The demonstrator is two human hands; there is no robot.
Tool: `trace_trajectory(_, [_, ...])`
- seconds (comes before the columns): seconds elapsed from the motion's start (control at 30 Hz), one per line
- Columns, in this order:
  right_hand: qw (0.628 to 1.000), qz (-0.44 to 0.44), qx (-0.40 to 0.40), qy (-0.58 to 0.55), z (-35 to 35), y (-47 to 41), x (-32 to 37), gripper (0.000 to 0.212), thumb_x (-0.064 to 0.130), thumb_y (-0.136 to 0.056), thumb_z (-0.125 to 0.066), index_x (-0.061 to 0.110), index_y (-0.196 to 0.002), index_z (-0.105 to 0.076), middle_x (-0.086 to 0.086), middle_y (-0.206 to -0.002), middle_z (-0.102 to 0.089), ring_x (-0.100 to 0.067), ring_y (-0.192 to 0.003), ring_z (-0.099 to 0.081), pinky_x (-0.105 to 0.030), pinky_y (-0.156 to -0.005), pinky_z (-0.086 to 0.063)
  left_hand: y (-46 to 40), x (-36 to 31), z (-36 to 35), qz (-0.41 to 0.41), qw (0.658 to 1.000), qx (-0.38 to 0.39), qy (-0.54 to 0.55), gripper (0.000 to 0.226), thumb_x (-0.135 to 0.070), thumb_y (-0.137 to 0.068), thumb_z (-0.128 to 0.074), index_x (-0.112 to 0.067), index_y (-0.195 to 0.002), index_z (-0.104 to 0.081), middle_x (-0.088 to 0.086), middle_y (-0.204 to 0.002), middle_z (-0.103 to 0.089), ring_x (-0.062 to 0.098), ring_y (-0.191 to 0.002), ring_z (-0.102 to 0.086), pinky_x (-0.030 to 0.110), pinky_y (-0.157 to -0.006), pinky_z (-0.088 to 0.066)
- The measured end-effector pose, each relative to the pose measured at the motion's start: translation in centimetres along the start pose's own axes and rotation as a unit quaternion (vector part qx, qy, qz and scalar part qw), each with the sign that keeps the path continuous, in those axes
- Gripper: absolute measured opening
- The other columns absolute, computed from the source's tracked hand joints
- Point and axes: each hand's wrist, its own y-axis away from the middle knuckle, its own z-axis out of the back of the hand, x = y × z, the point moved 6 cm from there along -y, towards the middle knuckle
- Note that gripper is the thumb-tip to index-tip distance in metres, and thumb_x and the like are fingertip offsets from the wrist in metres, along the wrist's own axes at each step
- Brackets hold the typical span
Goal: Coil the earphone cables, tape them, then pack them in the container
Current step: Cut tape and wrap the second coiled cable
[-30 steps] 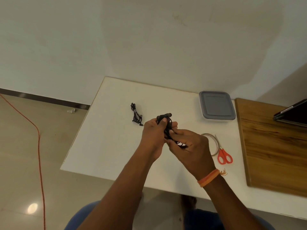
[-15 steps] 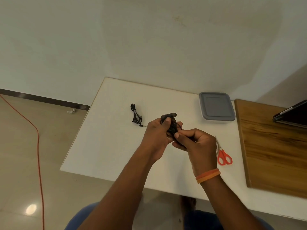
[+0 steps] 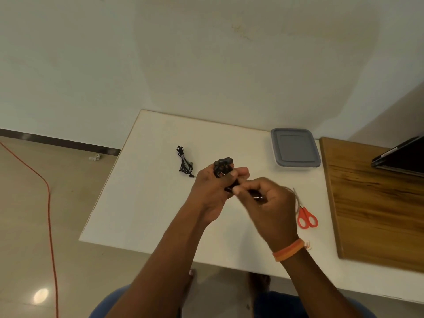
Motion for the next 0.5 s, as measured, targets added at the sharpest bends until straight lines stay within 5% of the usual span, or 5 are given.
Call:
trace_trajectory(0.17, [0.94, -0.266, -0.062, -0.206, 1.1, -0.5, -2.8, 0.008, 0.005, -0.087, -0.066, 0.005, -0.094, -0.069, 0.001, -0.078, -0.075, -0.014, -0.077, -0.073, -0.028, -0.061, -0.058, 0.1, 0.6, -0.9, 0.006, 0.999, 0.014, -0.05, 0.017, 0.004, -0.096, -0.052, -0.011, -0.1, -0.06, 0.019, -0.11, -0.072, 0.031, -0.099, -0.069, 0.05, -0.099, -0.049])
trace_trajectory(0.37, [0.916, -0.337, -0.09, -0.197, 0.6, 0.1, -4.1, 0.024, 0.011, -0.08, -0.076, 0.011, -0.102, -0.068, -0.012, -0.095, -0.067, -0.026, -0.086, -0.069, -0.034, -0.06, -0.06, 0.0, 0.4, -0.5, 0.001, 0.999, 0.003, -0.053, 0.018, 0.003, -0.097, -0.051, -0.011, -0.107, -0.056, 0.009, -0.099, -0.075, 0.02, -0.09, -0.073, 0.034, -0.082, -0.055])
trace_trajectory(0.5, [0.877, -0.406, 0.011, -0.256, -0.3, 0.5, -4.8, 0.024, 0.015, -0.083, -0.074, 0.006, -0.104, -0.07, -0.015, -0.098, -0.072, -0.029, -0.092, -0.07, -0.043, -0.069, -0.061, 0.1, 0.5, -0.3, -0.003, 0.998, -0.003, -0.065, 0.021, 0.003, -0.097, -0.051, -0.012, -0.111, -0.057, 0.012, -0.105, -0.074, 0.025, -0.1, -0.071, 0.038, -0.089, -0.054])
